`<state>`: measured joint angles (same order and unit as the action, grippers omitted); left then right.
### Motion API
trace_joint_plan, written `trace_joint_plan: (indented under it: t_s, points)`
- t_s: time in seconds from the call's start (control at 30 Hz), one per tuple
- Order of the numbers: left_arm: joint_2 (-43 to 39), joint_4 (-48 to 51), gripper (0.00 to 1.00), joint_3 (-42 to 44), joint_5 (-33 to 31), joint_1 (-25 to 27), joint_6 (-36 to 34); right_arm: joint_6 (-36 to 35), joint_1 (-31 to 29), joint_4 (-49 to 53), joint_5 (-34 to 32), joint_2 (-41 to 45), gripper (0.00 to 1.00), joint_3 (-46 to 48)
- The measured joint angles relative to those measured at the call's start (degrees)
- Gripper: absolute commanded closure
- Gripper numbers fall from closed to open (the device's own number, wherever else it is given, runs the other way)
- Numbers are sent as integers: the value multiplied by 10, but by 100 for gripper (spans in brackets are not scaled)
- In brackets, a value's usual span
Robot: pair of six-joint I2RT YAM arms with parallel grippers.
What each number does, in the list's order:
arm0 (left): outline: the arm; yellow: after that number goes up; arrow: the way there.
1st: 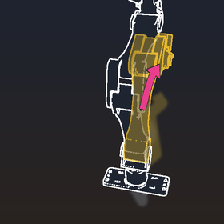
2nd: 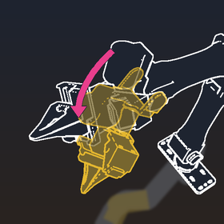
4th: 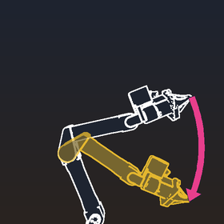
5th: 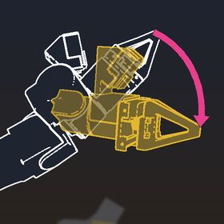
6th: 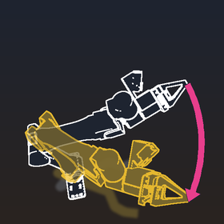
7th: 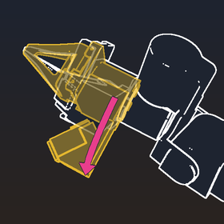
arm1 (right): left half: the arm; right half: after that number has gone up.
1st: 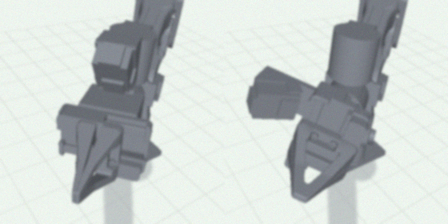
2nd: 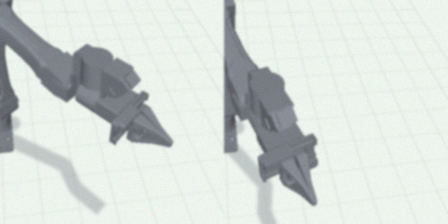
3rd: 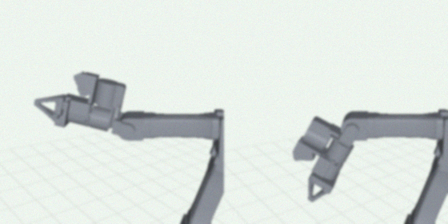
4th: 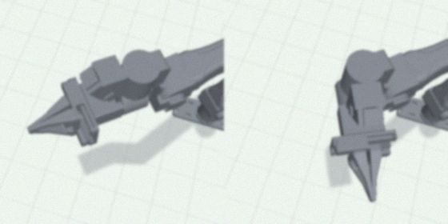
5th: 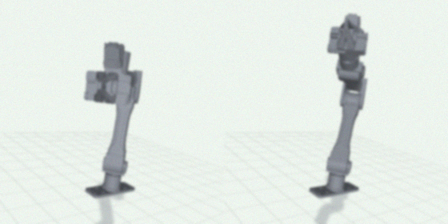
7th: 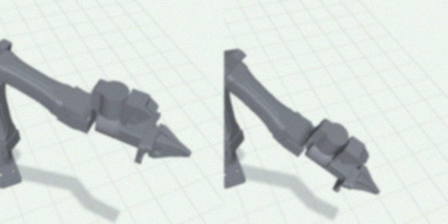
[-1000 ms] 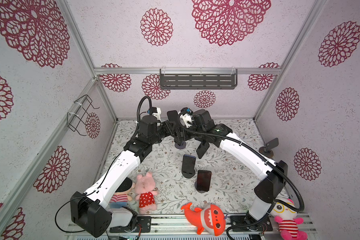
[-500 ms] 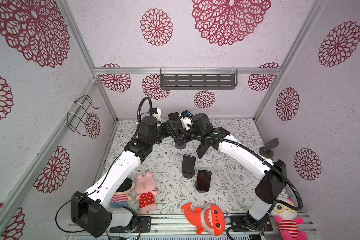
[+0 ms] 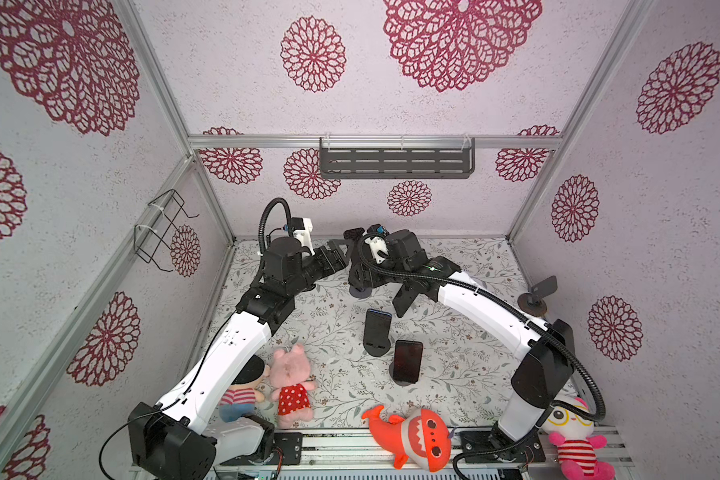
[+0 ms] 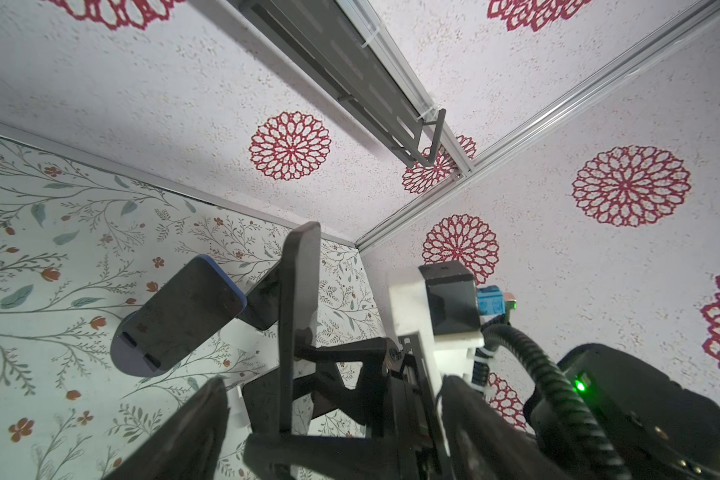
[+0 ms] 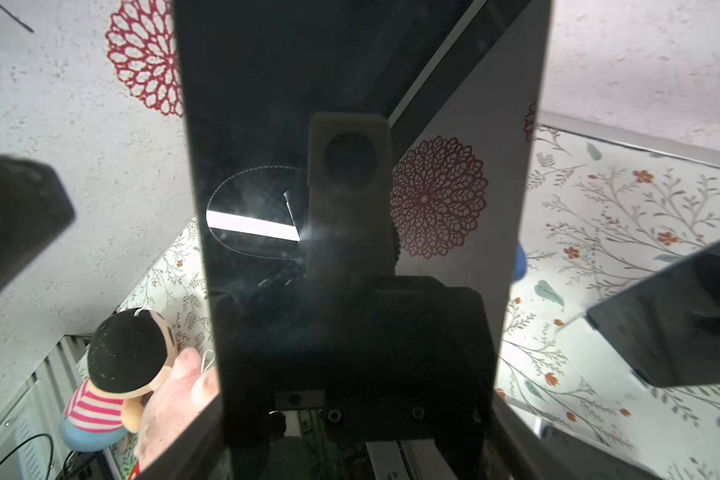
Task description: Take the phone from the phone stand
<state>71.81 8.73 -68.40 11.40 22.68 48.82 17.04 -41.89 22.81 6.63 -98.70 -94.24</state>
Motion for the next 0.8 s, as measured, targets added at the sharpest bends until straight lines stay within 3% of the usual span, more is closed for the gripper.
trace_joint_plan:
  t_s: [0.37,0.57,0.8]
  points:
    - [41,104,16,-134,63,-87,-98,0,34,44,-69,70,83,0]
    - [94,162,14,-185,59,-120,-175,1,103,79,-110,111,84,17]
    - [119,209,15,-165,34,-130,-240,-6,202,152,-140,127,84,23]
